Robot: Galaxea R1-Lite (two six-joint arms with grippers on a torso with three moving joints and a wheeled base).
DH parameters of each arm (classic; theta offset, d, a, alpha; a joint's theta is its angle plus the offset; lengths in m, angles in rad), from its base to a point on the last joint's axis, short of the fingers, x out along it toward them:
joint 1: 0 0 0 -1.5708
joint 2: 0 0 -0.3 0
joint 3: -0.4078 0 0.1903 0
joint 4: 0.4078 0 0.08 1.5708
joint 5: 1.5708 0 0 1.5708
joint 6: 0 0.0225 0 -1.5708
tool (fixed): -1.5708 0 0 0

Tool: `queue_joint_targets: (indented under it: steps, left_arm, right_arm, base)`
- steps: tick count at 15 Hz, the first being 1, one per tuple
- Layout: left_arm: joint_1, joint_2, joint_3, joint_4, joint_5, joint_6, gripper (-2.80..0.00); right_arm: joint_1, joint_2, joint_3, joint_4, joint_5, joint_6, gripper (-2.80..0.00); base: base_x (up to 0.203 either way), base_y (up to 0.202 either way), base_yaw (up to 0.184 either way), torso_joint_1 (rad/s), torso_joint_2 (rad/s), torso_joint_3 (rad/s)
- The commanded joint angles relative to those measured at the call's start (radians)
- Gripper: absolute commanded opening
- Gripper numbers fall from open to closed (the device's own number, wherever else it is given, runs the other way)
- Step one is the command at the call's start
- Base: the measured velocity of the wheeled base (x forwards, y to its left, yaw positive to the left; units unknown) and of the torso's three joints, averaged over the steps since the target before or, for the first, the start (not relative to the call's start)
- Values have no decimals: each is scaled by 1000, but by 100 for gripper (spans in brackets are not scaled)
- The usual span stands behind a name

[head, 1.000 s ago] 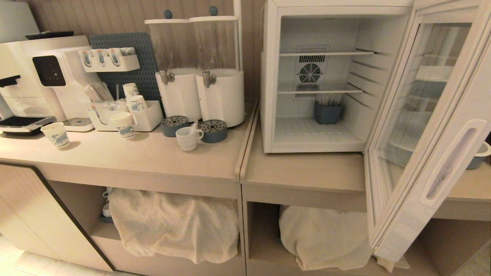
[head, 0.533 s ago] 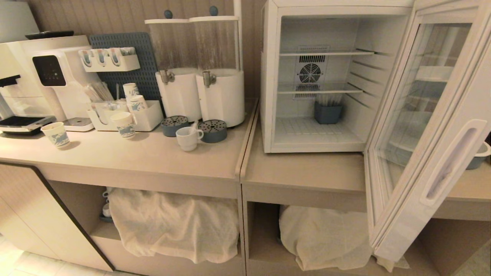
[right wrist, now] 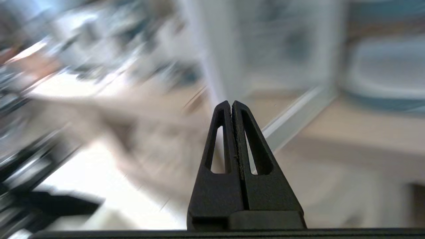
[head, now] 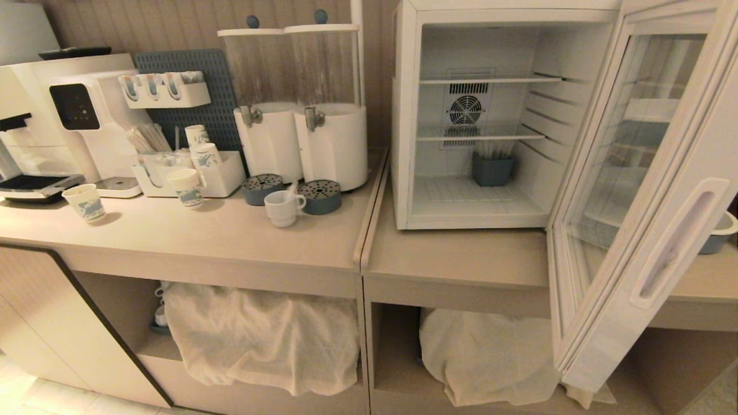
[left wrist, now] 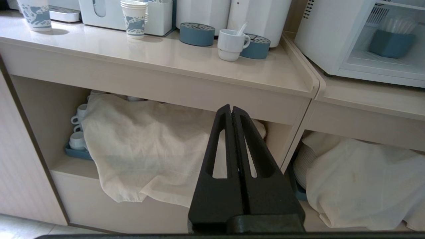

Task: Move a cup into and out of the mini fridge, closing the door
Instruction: Close the freezer door

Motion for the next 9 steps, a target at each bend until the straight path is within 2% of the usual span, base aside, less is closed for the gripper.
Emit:
queue_joint_targets:
  steps: [1, 4, 6, 7, 9]
  left_arm:
    - [1, -5, 40, -1, 0, -1, -280]
    - [0, -5, 40, -1, 0, -1, -280]
    - [0, -5, 40, -1, 0, -1, -280]
    - [-1, -5, 40, -1, 0, -1, -280]
    - [0, -5, 40, -1, 0, -1, -280]
  right_arm:
    - [75, 127, -136, 72, 7, 80, -280]
    - [38, 305, -280, 116, -37, 211, -280]
    - [-41, 421, -337, 112, -74, 300, -280]
    - [-76, 474, -342, 109, -64, 338, -280]
    - [-104, 505, -260, 92, 56, 375, -280]
  base:
    - [0, 0, 0, 0, 0, 0]
    - [0, 0, 0, 0, 0, 0]
    - [0, 0, 0, 0, 0, 0]
    - [0, 0, 0, 0, 0, 0]
    - [0, 0, 0, 0, 0, 0]
